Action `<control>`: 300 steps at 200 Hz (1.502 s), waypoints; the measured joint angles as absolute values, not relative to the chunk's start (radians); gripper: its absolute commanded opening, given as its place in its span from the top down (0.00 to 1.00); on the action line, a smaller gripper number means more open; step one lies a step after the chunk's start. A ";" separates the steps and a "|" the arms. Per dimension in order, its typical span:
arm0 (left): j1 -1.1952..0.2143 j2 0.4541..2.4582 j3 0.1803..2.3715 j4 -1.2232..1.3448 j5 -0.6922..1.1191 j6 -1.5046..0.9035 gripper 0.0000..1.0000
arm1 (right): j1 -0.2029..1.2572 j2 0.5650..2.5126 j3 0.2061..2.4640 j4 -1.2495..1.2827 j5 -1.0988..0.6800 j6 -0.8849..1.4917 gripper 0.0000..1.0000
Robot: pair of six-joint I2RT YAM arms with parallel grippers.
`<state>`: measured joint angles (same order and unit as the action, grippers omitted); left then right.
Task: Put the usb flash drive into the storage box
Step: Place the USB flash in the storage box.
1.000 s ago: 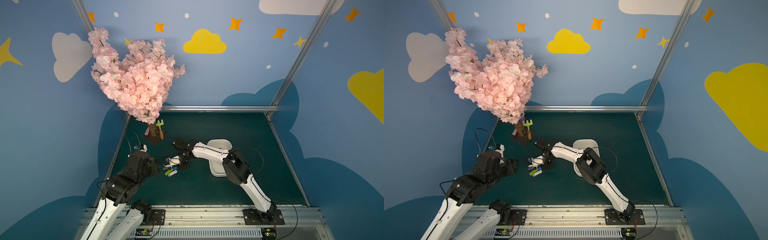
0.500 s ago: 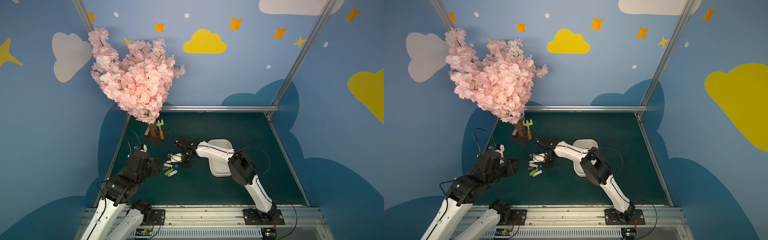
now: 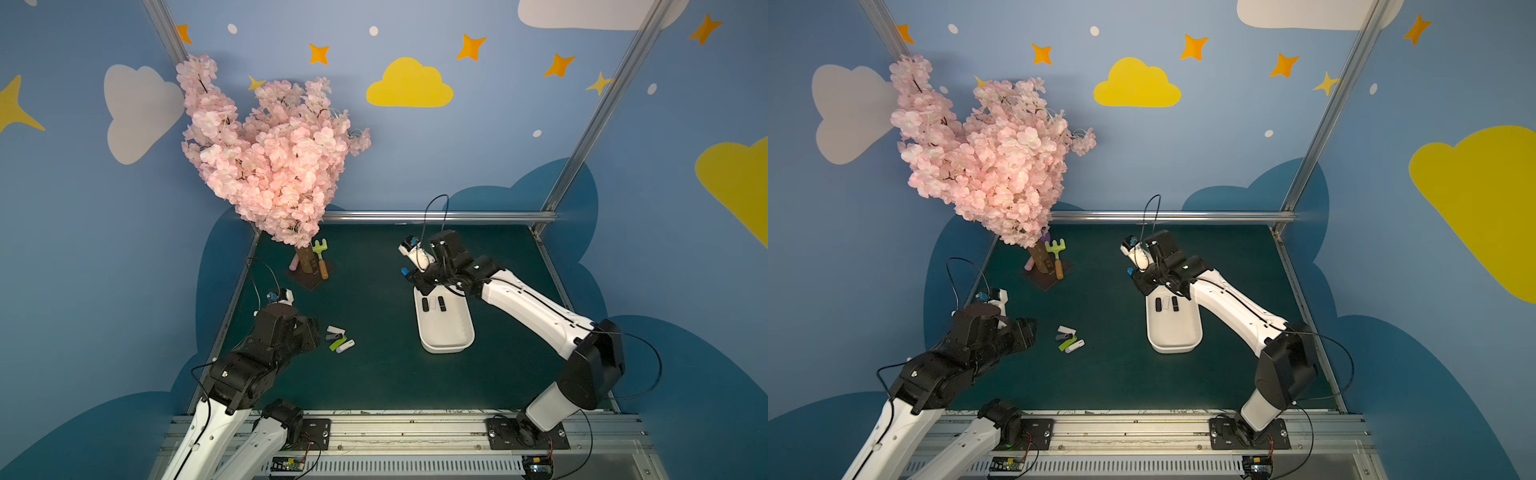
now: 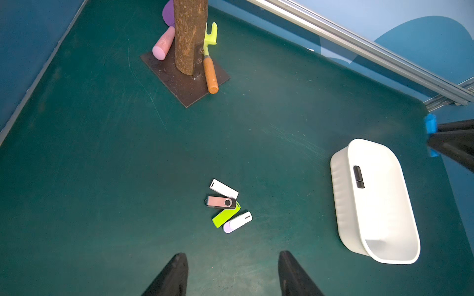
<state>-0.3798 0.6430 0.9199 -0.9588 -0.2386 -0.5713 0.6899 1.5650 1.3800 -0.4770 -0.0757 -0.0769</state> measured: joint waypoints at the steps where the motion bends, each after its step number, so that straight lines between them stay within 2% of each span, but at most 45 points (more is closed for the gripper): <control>1: -0.380 0.643 0.920 -0.959 -0.239 -0.571 0.40 | 0.689 1.561 1.375 -0.476 -0.072 -0.073 0.93; 34: -0.380 0.651 0.920 -0.957 -0.236 -0.571 0.40 | 0.672 1.488 1.217 -0.453 0.094 0.051 0.94; 91: -0.380 0.654 0.920 -0.957 -0.236 -0.568 0.40 | 0.603 1.619 1.182 -0.508 0.245 0.200 0.94; 173: -0.380 0.665 0.920 -0.956 -0.236 -0.568 0.40 | 0.533 1.872 1.286 -0.604 0.242 0.258 0.94; 238: -0.380 0.667 0.920 -0.956 -0.236 -0.568 0.40 | 0.514 1.943 1.343 -0.617 0.244 0.284 0.89; 300: -0.380 0.667 0.920 -0.956 -0.236 -0.568 0.39 | 0.514 1.961 1.362 -0.633 0.243 0.289 0.88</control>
